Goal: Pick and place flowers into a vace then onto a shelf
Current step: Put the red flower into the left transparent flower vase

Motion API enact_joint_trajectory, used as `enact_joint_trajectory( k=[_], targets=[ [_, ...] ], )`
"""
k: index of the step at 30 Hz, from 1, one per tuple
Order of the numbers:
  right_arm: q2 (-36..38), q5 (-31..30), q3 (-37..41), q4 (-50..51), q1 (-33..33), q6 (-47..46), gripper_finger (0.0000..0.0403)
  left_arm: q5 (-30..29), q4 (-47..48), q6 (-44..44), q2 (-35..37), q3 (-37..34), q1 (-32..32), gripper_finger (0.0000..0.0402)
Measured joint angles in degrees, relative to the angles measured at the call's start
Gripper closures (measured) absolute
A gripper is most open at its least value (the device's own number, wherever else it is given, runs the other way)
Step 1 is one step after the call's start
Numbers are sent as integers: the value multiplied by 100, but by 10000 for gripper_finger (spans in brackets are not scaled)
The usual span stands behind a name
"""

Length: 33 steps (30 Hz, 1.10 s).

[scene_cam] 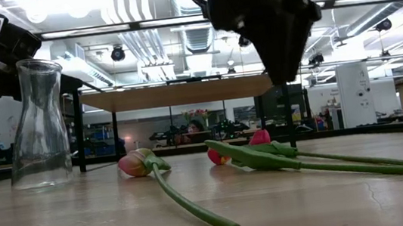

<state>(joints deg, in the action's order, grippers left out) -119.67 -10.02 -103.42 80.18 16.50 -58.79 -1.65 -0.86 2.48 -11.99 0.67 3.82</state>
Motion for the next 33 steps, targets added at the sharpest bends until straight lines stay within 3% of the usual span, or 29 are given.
enact_joint_trajectory(
  k=[18,27,33],
  targets=[
    [19,16,1851,-1858,33,-413,147,2,0,0,1,0,0,396],
    [71,88,2269,-2430,-1,-378,173,1,0,-1,0,0,0,396],
    [59,111,2326,-2512,-12,-229,224,0,0,0,0,0,-1,396]
  ],
)
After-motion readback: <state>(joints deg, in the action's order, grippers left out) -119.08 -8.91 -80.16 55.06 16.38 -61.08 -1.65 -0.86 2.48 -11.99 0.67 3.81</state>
